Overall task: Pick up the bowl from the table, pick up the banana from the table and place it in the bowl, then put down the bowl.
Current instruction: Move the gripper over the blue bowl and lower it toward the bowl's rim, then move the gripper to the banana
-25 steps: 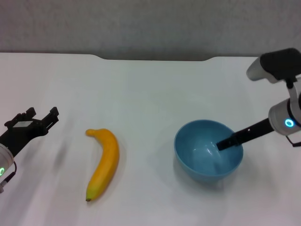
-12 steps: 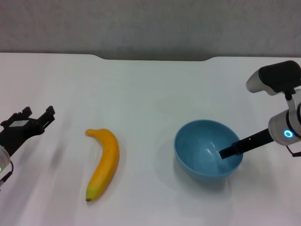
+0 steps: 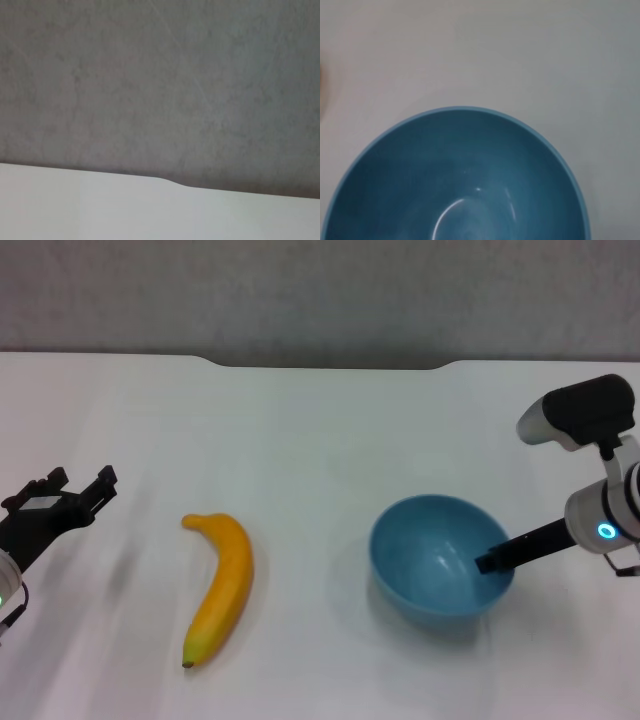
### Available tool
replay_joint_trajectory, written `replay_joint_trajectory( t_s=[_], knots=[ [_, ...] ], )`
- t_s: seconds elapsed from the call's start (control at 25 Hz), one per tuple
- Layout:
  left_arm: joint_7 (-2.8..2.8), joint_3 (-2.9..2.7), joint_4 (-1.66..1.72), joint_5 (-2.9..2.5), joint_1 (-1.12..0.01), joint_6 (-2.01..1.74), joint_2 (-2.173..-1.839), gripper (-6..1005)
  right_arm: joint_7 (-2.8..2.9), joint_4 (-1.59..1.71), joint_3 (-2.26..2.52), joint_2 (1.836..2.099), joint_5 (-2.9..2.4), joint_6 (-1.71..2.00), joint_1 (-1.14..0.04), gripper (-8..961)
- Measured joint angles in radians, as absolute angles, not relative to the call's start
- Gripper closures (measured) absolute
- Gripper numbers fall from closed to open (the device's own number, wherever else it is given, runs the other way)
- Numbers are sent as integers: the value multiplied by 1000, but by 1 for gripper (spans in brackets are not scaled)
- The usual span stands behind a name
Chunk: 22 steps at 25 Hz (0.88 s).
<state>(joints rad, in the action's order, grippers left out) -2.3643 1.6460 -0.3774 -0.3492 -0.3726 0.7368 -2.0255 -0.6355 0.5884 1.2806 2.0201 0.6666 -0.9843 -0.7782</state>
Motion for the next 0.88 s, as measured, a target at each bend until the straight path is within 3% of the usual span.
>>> replay_joint_trajectory(
  t_s=[0.16, 0.56, 0.88],
  knots=[
    [-2364, 1646, -377, -346, -368, 740, -2024, 262, -677, 594, 1323, 2021, 751, -957, -757, 706],
    [-2388, 1638, -375, -354, -372, 741, -2024, 262, -690, 613, 1331, 2019, 799, -927, -732, 870],
    [-2287, 1620, -474, -536, -364, 708, -2027, 260, -690, 924, 1333, 2017, 880, -909, -503, 918]
  ],
)
